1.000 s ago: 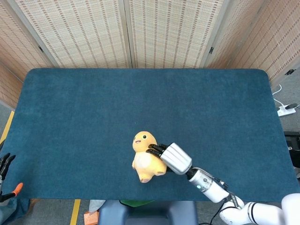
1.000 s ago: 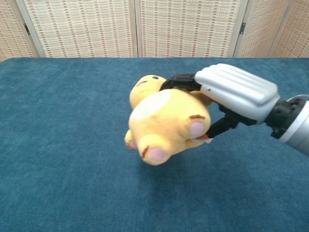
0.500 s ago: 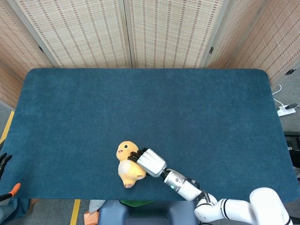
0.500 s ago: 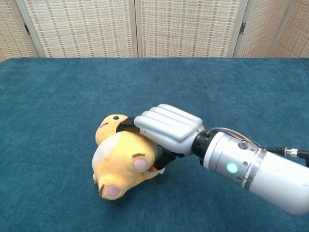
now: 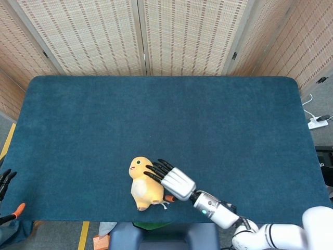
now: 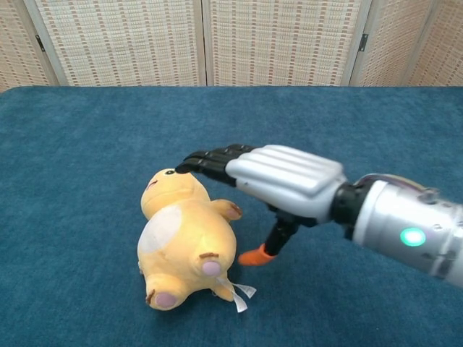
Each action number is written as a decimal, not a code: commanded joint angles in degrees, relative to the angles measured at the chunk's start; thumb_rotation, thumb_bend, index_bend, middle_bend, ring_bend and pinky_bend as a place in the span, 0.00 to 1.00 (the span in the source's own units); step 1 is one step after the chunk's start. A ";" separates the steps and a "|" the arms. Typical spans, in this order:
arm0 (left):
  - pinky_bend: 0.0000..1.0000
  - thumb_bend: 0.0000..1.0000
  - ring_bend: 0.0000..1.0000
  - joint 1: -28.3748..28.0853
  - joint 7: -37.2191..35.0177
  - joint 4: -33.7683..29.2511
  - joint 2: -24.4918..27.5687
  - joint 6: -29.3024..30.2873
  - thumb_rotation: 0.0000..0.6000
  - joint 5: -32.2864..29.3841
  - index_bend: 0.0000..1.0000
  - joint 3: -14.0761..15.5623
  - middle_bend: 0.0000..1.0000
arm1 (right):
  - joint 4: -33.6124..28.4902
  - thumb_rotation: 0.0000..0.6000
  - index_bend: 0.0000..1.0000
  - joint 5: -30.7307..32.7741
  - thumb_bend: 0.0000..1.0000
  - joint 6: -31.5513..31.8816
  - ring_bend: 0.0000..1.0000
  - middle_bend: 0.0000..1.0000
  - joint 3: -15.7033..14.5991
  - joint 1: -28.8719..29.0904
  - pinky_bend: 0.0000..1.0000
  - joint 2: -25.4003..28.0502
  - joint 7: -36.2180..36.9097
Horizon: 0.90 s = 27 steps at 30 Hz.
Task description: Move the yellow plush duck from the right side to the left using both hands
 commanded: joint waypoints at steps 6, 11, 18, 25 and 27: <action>0.21 0.30 0.02 -3.16 0.96 -4.82 1.65 3.51 1.00 12.43 0.00 2.76 0.00 | -8.10 1.00 0.00 -11.80 0.02 24.63 0.00 0.00 -15.52 -17.12 0.00 23.48 9.83; 0.20 0.25 0.02 -8.53 8.12 -12.03 0.78 -0.35 1.00 20.26 0.01 3.03 0.02 | 5.90 1.00 0.00 -10.21 0.02 39.02 0.00 0.00 -17.94 -28.81 0.00 22.73 17.58; 0.20 0.25 0.02 -17.43 21.91 -21.65 -5.15 -17.68 1.00 17.53 0.02 -0.07 0.03 | 21.94 1.00 0.00 -5.11 0.03 44.42 0.00 0.00 -17.86 -37.44 0.00 20.30 30.64; 0.18 0.25 0.02 -23.38 35.12 -24.64 -15.29 -29.08 1.00 8.35 0.00 -4.64 0.03 | 30.44 1.00 0.00 -2.99 0.05 44.16 0.00 0.00 -16.47 -40.22 0.00 20.49 41.63; 0.18 0.25 0.01 -24.54 38.03 -24.74 -17.38 -30.96 1.00 6.13 0.00 -5.47 0.03 | 31.40 1.00 0.00 -2.87 0.05 42.88 0.00 0.00 -16.36 -40.13 0.00 20.59 44.15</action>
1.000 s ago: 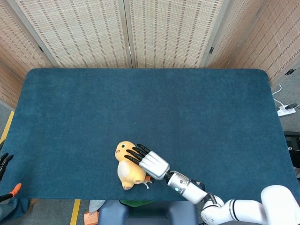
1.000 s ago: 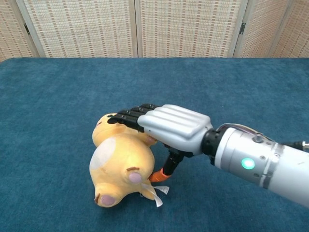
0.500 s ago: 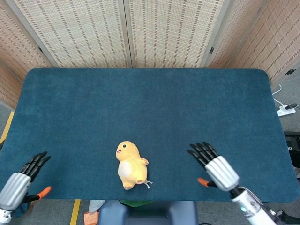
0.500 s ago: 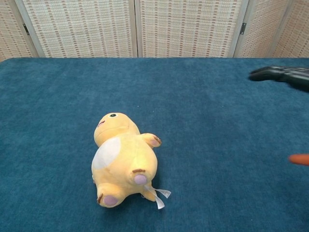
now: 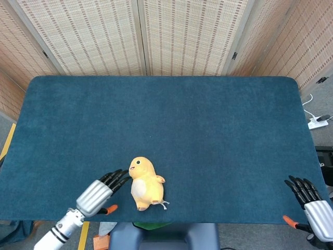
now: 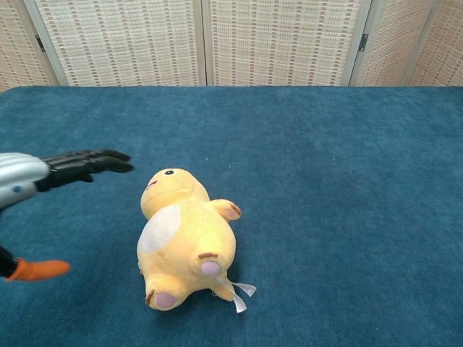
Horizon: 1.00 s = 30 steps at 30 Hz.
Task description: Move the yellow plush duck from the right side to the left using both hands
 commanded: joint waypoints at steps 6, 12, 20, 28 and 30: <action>0.15 0.24 0.00 -6.37 14.17 -1.97 -10.03 -8.14 1.00 -10.97 0.00 -4.09 0.03 | 4.23 1.00 0.00 0.03 0.05 -2.48 0.00 0.00 0.77 -0.96 0.00 0.48 7.90; 0.15 0.24 0.00 -9.25 20.03 -1.42 -13.02 -12.22 1.00 -17.68 0.00 -3.83 0.02 | 4.86 1.00 0.00 -0.05 0.05 -2.78 0.00 0.00 1.81 -1.40 0.00 0.63 9.84; 0.54 0.38 0.31 -10.56 26.64 2.63 -19.13 -8.14 1.00 -20.14 0.47 -3.05 0.46 | 4.23 1.00 0.00 -0.80 0.05 -4.32 0.00 0.00 2.25 -1.40 0.00 1.06 9.98; 0.93 0.59 0.65 -7.51 18.90 9.15 -19.75 4.48 1.00 -8.07 0.74 0.95 0.81 | 2.91 1.00 0.00 -1.57 0.05 -3.78 0.00 0.00 2.78 -2.00 0.00 1.65 8.86; 0.93 0.60 0.65 -6.52 18.06 9.02 -17.47 7.71 1.00 -5.27 0.75 2.19 0.82 | 2.43 1.00 0.00 -1.90 0.05 -3.67 0.00 0.00 2.80 -2.15 0.00 1.80 8.27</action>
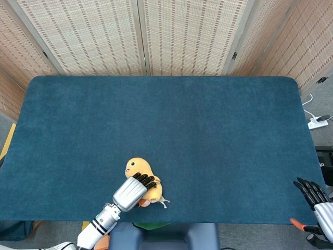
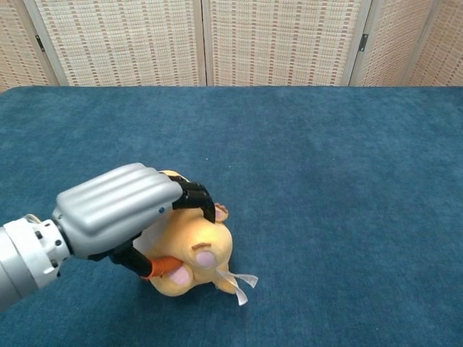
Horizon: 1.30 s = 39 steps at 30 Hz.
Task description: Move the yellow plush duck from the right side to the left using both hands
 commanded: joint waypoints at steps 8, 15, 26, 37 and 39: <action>0.92 0.60 0.65 4.27 -10.39 0.82 15.92 14.75 1.00 15.57 0.75 8.51 0.84 | -5.56 1.00 0.00 -2.38 0.05 -1.28 0.00 0.00 -0.44 0.42 0.00 0.93 -6.02; 0.91 0.60 0.65 6.43 -22.23 11.37 18.67 19.71 1.00 16.42 0.75 10.48 0.84 | -11.96 1.00 0.00 -4.98 0.05 -3.03 0.00 0.00 -1.54 0.95 0.00 1.30 -13.05; 0.70 0.51 0.60 6.05 -41.68 28.10 16.52 17.56 1.00 13.61 0.65 11.47 0.73 | -18.73 1.00 0.00 -4.84 0.06 -6.90 0.00 0.00 -1.34 1.49 0.00 0.72 -21.27; 0.16 0.23 0.00 7.11 -45.86 23.09 20.12 17.49 1.00 10.70 0.00 11.00 0.00 | -20.03 1.00 0.00 -4.88 0.07 -7.85 0.00 0.00 -1.28 1.65 0.00 0.80 -22.23; 0.15 0.22 0.00 8.11 -46.69 20.97 21.41 19.74 1.00 10.90 0.00 11.02 0.00 | -19.74 1.00 0.00 -4.75 0.08 -7.89 0.00 0.00 -1.22 1.63 0.00 0.55 -21.56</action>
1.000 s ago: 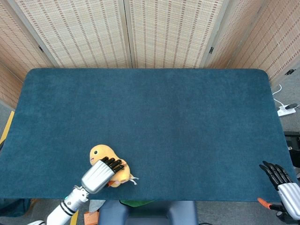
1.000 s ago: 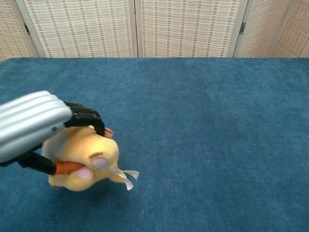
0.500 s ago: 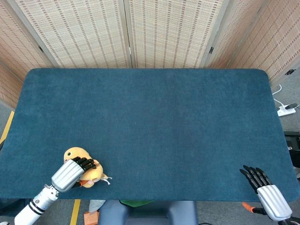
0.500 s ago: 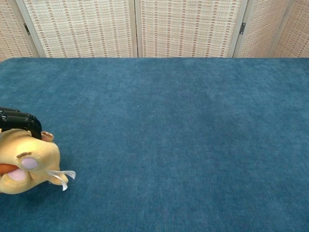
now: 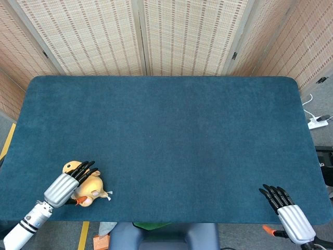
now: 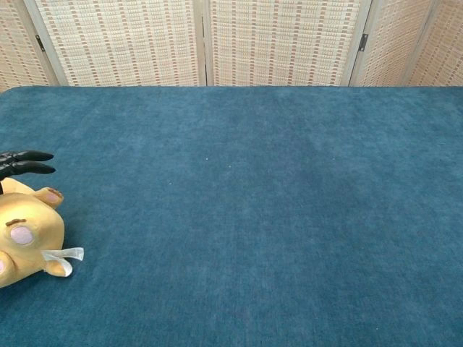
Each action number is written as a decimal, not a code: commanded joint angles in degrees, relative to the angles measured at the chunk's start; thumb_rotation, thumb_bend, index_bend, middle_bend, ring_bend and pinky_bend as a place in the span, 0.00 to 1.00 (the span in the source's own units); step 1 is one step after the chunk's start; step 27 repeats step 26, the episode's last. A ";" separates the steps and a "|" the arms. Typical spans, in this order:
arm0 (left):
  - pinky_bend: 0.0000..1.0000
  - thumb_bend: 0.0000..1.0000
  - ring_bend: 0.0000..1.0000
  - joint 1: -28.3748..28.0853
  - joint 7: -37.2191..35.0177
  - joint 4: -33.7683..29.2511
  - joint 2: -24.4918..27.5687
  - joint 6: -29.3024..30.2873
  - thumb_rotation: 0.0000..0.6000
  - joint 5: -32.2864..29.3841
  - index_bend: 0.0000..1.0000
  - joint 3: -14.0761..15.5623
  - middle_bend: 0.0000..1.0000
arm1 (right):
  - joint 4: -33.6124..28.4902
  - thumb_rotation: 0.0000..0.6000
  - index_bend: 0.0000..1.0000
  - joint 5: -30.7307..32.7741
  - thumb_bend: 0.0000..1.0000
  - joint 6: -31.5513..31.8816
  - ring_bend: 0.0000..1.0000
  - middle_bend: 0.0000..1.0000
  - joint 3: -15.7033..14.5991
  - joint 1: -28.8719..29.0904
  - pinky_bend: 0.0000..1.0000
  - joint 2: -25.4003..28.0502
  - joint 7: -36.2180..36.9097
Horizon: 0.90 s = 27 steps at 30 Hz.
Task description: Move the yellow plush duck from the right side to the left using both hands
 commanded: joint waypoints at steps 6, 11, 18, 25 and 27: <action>0.15 0.21 0.00 4.67 -1.78 -11.35 7.30 9.22 1.00 2.07 0.00 1.19 0.00 | -0.21 1.00 0.00 1.22 0.11 -2.13 0.00 0.00 0.55 0.54 0.00 -0.70 -1.10; 0.15 0.20 0.00 9.03 3.33 -17.54 12.61 15.21 1.00 4.50 0.00 3.01 0.00 | -2.55 1.00 0.00 -0.02 0.11 0.41 0.00 0.00 0.84 -0.05 0.00 0.41 -3.10; 0.14 0.21 0.00 23.16 8.64 -17.60 13.53 26.59 1.00 -7.32 0.02 1.99 0.00 | -7.08 1.00 0.00 5.31 0.12 10.69 0.00 0.00 5.62 -6.02 0.00 1.20 -13.87; 0.14 0.23 0.00 26.55 1.27 -12.54 10.93 24.41 1.00 -12.61 0.00 -0.09 0.00 | -8.14 1.00 0.00 6.10 0.13 15.12 0.00 0.00 7.28 -8.86 0.00 0.64 -17.38; 0.14 0.23 0.00 26.53 1.67 -12.38 10.84 24.17 1.00 -11.96 0.00 -0.01 0.00 | -8.24 1.00 0.00 5.99 0.13 14.73 0.00 0.00 7.13 -8.79 0.00 0.72 -16.86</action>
